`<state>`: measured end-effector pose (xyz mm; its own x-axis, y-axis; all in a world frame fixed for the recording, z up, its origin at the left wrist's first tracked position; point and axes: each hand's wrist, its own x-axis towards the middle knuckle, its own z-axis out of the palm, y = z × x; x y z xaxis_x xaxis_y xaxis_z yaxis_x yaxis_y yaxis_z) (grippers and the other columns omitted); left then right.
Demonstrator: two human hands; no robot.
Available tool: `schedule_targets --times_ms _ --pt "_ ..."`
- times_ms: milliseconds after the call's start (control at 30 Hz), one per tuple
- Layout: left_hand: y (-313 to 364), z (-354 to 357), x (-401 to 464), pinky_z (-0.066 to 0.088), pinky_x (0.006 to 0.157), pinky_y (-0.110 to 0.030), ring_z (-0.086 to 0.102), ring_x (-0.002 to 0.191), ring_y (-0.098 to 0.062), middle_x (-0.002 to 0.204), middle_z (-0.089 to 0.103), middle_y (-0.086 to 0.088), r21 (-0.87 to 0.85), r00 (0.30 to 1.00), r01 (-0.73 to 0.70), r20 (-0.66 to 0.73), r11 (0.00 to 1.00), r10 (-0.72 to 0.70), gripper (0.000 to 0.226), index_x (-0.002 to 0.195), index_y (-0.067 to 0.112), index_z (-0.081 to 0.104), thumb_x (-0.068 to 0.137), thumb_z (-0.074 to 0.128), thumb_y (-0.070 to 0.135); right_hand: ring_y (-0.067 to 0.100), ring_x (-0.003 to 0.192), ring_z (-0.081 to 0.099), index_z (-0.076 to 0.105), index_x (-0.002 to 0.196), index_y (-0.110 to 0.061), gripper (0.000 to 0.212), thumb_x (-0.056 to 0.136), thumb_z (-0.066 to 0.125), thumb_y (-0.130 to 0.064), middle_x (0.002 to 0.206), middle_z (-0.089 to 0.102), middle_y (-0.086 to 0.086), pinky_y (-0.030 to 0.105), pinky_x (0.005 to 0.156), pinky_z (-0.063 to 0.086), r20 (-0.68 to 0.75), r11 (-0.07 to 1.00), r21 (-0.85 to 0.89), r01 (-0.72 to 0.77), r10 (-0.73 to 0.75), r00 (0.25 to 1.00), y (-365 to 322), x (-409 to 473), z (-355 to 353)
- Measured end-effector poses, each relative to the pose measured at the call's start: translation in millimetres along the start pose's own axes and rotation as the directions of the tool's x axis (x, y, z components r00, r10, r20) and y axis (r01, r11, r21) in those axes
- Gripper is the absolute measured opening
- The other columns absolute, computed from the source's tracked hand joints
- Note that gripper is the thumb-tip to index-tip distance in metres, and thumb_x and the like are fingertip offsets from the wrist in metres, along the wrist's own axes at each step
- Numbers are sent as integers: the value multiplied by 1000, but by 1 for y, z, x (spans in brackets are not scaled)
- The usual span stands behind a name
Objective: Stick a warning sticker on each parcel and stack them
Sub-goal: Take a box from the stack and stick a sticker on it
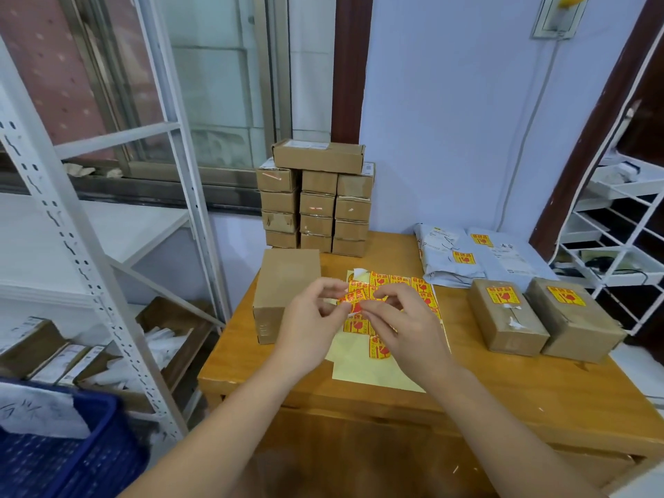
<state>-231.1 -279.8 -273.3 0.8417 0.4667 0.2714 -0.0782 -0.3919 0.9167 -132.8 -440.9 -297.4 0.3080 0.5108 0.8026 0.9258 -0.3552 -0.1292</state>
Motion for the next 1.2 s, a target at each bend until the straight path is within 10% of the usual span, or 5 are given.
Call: schedule_targets --times_ms 267,467,567,800,1200 --pt "14 -34 14 53 70 -15 67 82 0 89 73 10 -23 995 -45 -93 999 42 16 89 23 65 97 68 10 7 103 57 74 117 -32 28 95 63 -44 119 56 -14 19 82 47 178 903 334 -271 222 959 -25 35 1" --pt "19 -61 25 51 71 -10 66 87 1 95 72 11 -47 992 -53 -119 997 47 12 104 19 69 98 67 9 11 87 68 77 108 -34 27 94 70 -12 108 68 -6 26 79 57 340 617 577 -536 414 844 -43 85 13" --pt "16 -74 30 52 73 -10 66 92 1 102 72 9 -60 993 -42 -116 997 35 17 110 20 68 98 68 10 21 88 71 79 103 -33 29 89 73 -8 104 74 -1 40 81 61 468 453 599 -661 472 747 -48 100 24" --pt "-9 -94 51 55 83 -20 66 100 -1 109 70 14 15 993 -3 -120 1000 5 21 113 29 63 96 71 20 12 76 62 79 106 -26 33 88 71 0 94 72 5 24 69 53 611 311 566 -764 465 641 -49 110 51" --pt "-56 -90 58 44 101 -26 47 121 -10 147 40 9 294 989 136 15 946 -147 58 141 23 50 93 72 45 6 67 55 76 113 -20 26 90 70 -8 94 70 -2 16 61 48 543 471 431 -770 546 638 -24 139 100"
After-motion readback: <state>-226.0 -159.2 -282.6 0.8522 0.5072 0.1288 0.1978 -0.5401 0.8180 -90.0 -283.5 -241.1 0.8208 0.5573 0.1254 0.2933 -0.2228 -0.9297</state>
